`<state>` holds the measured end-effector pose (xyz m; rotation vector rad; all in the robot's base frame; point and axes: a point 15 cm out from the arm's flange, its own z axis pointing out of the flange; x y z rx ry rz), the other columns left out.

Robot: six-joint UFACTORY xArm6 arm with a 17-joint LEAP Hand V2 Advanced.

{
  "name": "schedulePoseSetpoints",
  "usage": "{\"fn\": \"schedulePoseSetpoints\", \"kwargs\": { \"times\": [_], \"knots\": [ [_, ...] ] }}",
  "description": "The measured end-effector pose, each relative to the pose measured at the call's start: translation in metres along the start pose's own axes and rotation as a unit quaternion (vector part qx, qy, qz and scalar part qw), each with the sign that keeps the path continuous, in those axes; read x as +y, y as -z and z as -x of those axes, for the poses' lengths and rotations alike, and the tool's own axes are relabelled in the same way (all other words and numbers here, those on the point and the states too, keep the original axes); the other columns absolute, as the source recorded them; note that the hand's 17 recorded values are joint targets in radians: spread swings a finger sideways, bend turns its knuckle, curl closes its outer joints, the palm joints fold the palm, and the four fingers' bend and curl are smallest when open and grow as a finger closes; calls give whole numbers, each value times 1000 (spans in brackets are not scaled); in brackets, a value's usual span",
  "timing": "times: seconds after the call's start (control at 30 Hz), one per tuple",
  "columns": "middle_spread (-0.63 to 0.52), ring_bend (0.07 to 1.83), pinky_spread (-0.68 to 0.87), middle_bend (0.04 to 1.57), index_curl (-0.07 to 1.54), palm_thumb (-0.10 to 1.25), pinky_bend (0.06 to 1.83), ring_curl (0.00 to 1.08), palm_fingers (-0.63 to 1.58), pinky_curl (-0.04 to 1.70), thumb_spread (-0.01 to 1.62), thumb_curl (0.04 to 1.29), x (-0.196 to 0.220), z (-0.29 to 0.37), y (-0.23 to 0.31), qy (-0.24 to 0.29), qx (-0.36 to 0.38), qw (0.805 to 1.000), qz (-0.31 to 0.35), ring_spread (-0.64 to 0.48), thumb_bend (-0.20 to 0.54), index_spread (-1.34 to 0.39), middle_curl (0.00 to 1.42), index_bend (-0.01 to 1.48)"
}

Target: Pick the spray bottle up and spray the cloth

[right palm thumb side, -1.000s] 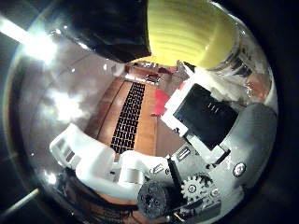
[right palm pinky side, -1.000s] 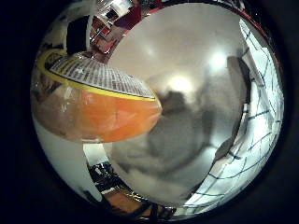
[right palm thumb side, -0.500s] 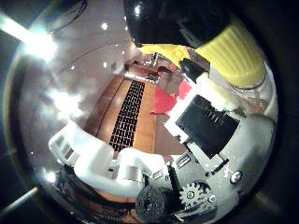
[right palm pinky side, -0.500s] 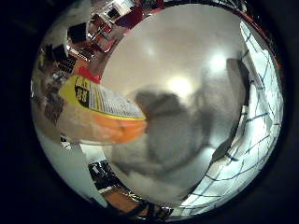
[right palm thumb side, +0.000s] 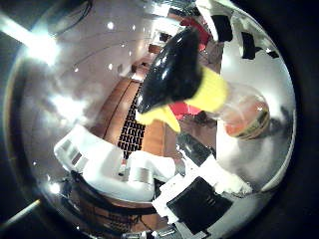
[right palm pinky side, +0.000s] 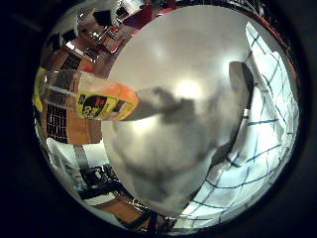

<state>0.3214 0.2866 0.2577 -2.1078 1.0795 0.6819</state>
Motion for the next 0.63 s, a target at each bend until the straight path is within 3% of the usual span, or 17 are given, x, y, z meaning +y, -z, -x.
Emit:
{"fn": "schedulePoseSetpoints", "kwargs": {
  "times": [0.2,0.63],
  "knots": [
    [-33,746,403,532,521,675,553,420,143,621,1018,376,18,-22,16,-5,32,999,34,-42,-22,-259,510,236],
    [-22,638,427,433,418,692,487,372,237,495,1006,362,31,-38,65,-13,57,998,27,-3,-25,-244,460,175]
  ]
}}
